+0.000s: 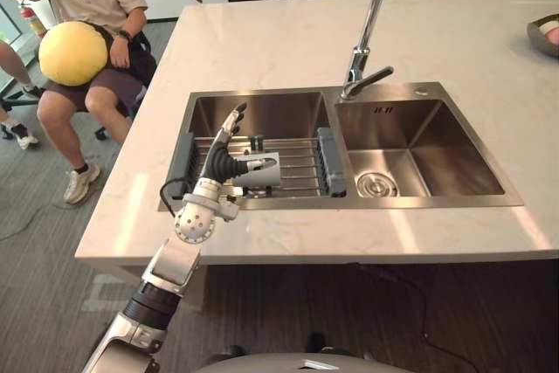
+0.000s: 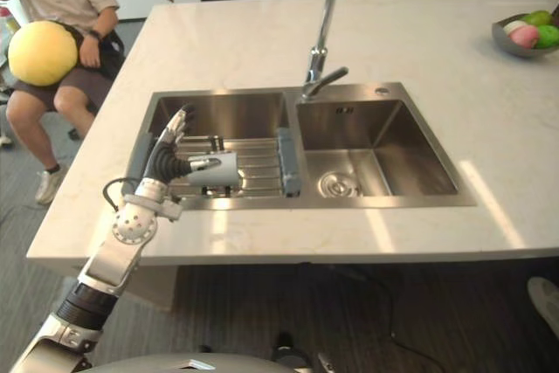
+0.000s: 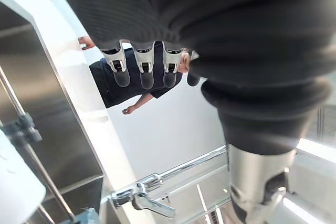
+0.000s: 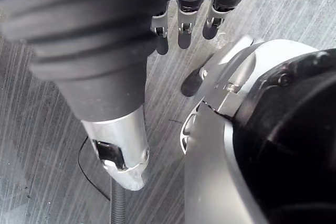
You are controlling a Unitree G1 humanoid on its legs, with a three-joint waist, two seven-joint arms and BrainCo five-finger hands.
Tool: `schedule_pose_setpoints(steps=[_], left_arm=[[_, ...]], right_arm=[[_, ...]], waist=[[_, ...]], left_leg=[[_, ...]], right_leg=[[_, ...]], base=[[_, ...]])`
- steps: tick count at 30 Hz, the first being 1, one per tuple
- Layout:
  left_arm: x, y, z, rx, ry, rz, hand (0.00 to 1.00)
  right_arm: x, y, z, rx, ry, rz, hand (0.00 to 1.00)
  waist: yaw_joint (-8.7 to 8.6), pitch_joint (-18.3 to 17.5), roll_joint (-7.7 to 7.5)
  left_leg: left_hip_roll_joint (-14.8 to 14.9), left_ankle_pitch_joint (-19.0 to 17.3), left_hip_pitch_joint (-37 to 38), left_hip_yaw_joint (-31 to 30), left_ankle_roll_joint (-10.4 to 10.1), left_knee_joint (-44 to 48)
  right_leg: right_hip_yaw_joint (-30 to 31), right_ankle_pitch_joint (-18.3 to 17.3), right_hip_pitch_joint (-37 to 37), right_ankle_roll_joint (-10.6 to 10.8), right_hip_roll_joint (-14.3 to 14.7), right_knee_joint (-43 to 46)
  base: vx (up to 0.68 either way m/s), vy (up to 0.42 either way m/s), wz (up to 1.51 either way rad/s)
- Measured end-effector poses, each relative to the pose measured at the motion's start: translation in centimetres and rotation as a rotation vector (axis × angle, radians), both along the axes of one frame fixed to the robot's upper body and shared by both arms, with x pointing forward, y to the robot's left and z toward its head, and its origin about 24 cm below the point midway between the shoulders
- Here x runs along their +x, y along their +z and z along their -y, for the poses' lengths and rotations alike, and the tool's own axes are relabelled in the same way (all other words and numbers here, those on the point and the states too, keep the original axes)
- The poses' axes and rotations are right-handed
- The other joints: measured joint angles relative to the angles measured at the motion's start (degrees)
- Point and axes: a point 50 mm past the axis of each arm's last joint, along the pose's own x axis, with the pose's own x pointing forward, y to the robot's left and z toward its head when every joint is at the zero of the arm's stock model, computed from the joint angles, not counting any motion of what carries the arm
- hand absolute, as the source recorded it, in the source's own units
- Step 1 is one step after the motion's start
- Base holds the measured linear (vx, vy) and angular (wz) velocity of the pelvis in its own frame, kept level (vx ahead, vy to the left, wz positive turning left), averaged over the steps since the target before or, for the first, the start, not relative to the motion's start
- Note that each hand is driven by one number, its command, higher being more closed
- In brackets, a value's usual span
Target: Walk over to the sink, pick up the cup, carry it to the dishwasher, place the cup inside the dishwasher, then close the dishwasher door
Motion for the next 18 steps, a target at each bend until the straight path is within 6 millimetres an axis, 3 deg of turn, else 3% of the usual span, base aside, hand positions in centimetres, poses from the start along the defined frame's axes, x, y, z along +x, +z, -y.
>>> schedule_pose_setpoints(steps=[5, 10, 18], left_arm=[[0.5, -1.9, -1.4, 0.215, 0.219, 0.035, 0.0], [0.6, -3.0, -2.0, 0.359, 0.298, 0.067, 0.0], [1.0, -4.9, -3.0, 0.616, 0.397, 0.023, 0.0]], right_arm=[[0.2, 0.0, -0.2, 0.008, -0.015, -0.013, 0.0], [0.3, -0.1, -0.3, 0.026, -0.041, -0.012, 0.0], [0.1, -0.1, -0.5, 0.035, -0.057, -0.013, 0.0]], waist=[[-0.96, 0.24, -0.36], [-0.87, 0.56, -0.86], [-2.34, 0.58, -0.87]], left_leg=[[0.47, -0.06, 0.1, 0.07, -0.07, -0.08], [0.76, -0.57, 0.64, 1.4, -0.15, -0.05], [1.06, -1.48, 0.76, 3.62, -0.26, 0.02]], right_leg=[[0.17, 0.24, -0.05, -0.38, 0.64, -0.01], [1.41, 0.45, -0.16, -0.64, 0.94, -0.01], [2.94, 0.51, -1.28, -0.61, 1.28, -0.01]], base=[[0.0, -0.008, -0.02], [0.02, 0.017, -0.11], [0.03, 0.017, -0.15]])
